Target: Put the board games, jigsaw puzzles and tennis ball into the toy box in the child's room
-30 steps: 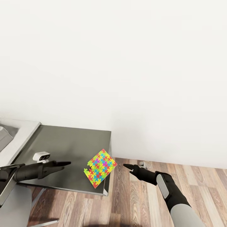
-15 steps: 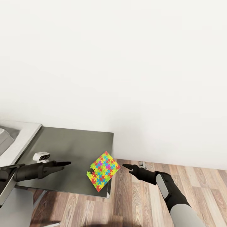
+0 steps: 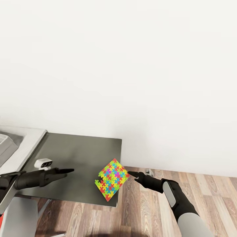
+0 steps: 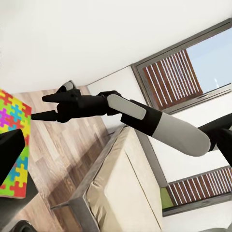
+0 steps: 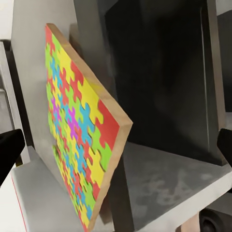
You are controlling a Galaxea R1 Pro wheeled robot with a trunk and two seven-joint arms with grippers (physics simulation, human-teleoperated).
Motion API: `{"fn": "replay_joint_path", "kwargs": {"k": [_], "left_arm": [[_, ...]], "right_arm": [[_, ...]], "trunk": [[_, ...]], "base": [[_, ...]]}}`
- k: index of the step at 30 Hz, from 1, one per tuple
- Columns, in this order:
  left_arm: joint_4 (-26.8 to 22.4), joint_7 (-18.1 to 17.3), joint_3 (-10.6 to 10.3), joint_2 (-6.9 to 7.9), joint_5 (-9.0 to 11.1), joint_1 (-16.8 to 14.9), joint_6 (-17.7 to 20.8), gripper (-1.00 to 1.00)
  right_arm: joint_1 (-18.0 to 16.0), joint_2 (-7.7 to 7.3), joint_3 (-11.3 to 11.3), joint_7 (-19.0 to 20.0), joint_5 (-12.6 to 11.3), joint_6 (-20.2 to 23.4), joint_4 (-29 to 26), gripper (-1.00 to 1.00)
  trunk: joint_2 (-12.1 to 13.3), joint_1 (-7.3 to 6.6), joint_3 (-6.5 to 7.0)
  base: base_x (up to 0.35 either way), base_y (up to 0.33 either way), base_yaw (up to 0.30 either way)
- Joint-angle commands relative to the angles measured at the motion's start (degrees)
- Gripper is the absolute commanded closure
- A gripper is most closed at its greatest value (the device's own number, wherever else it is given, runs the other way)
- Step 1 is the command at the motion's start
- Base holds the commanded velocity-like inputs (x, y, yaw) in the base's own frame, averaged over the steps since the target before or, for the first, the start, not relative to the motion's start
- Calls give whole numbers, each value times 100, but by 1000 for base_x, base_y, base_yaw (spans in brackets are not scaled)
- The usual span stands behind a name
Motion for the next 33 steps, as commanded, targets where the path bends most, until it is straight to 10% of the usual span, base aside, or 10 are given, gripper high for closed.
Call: {"fn": "replay_joint_path", "kwargs": {"k": [1,33], "left_arm": [[0,-19,-3,3,3,-3,61,-100],[9,-19,-13,-6,3,-3,43,-100]], "right_arm": [[-4,7,-27,16,4,34,-3,-100],[-4,4,-27,16,4,44,-3,-100]], "trunk": [[-10,3,-9],[-10,3,-9]], "base": [[0,84,0],[6,24,0]]}}
